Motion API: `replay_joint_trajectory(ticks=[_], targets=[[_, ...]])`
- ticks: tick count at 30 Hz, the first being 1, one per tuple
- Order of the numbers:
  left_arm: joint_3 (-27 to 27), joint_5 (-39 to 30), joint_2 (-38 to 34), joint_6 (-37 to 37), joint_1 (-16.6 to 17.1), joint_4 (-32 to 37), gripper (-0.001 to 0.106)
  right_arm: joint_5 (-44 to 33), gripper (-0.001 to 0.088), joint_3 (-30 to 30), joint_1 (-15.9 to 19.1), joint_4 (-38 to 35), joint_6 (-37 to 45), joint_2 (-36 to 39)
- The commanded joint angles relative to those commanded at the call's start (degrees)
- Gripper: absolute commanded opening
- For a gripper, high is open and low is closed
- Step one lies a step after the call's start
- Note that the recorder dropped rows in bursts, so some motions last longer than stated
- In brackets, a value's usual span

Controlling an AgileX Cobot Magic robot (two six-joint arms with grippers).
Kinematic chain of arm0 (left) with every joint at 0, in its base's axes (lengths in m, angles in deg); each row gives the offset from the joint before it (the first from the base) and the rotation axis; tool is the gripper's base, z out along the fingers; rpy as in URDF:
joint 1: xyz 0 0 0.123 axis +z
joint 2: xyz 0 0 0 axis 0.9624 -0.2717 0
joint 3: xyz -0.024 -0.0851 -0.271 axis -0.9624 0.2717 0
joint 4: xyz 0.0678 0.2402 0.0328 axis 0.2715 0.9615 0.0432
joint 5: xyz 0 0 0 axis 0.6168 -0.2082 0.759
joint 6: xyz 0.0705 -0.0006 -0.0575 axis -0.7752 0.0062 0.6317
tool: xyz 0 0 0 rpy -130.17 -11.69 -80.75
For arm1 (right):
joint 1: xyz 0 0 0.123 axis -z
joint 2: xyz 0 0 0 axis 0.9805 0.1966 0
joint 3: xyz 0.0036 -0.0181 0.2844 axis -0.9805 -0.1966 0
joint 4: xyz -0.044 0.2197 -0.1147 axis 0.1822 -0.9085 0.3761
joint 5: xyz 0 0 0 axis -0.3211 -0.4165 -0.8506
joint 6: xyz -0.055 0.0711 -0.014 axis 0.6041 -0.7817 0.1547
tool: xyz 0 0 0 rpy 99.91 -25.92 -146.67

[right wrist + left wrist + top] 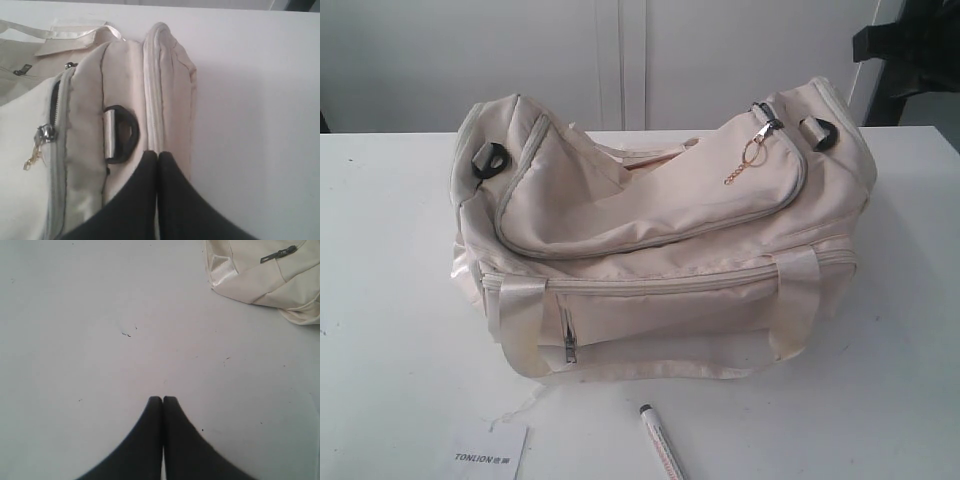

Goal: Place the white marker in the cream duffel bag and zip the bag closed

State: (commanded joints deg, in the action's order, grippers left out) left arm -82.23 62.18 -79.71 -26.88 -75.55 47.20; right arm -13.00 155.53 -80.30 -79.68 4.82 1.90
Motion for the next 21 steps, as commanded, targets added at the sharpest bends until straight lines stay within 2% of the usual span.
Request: replay_joint_trajectory(ticks=[16, 21], targets=[[0.0, 0.0, 0.0, 0.0, 0.0, 0.0, 0.0, -3.64, 0.0, 13.69, 0.0, -5.94, -0.11, 12.43], [0.0, 0.0, 0.0, 0.0, 0.0, 0.0, 0.0, -9.05, 0.0, 20.43, 1.0, -11.54, 3.7, 16.57]])
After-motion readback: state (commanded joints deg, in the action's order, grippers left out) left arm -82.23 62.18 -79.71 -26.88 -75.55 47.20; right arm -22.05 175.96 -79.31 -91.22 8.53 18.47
